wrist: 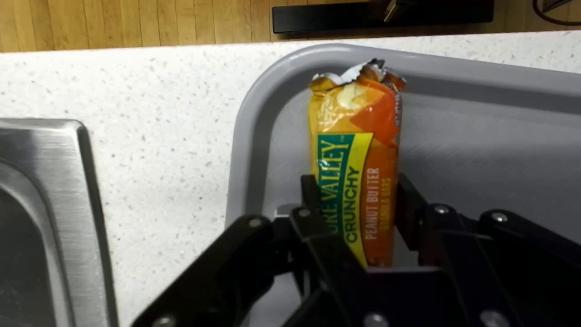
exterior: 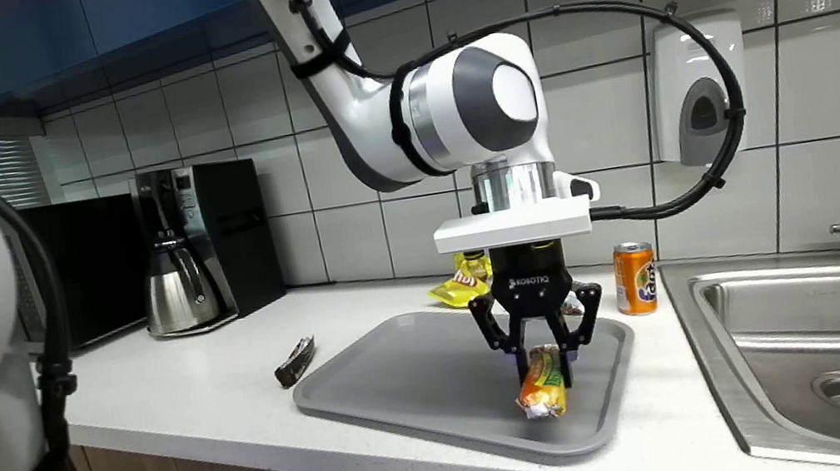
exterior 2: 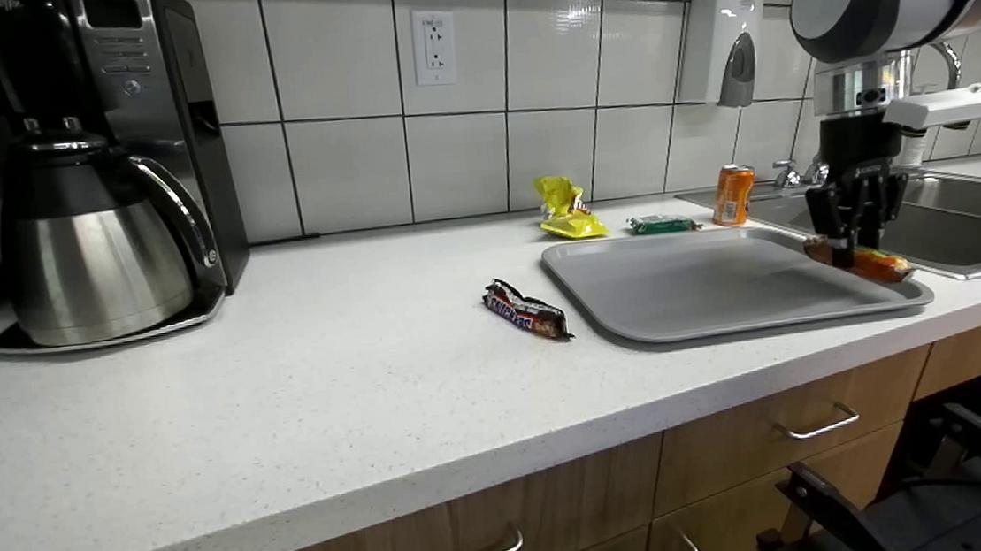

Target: Pick up the orange rectangular object and put it on the gray tray, pick up the brown snickers chocolate bar and put it on the gray tray, pick up the green rectangular object and put it on the gray tray

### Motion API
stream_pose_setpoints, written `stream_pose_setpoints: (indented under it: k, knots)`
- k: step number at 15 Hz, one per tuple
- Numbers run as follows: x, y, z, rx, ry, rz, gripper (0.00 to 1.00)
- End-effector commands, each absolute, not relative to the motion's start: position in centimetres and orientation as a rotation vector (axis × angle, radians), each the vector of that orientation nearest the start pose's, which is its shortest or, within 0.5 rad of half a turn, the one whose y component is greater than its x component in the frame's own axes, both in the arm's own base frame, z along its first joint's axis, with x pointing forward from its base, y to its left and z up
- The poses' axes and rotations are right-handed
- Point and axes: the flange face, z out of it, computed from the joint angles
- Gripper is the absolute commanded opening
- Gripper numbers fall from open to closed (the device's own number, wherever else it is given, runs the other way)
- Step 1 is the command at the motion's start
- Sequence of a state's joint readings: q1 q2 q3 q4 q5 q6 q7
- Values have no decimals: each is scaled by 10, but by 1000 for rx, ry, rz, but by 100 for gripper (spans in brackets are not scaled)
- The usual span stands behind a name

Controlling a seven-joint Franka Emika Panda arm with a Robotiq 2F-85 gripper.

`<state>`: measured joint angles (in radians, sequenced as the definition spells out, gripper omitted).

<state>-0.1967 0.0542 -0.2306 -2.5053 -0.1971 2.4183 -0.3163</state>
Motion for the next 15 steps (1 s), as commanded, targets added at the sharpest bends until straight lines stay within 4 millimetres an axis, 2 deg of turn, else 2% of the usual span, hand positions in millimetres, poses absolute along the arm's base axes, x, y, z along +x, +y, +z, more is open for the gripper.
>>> stream_pose_setpoints:
  k: [1, 11, 12, 13, 15]
  knots:
    - [417, -189, 246, -3225, -1, 306, 18]
    - [433, -198, 237, -3235, 113, 329, 18]
    - [434, -198, 237, -3238, 118, 326, 68]
    - [434, -199, 237, -3240, 122, 328, 69]
    - [434, -200, 238, -3240, 117, 328, 82]
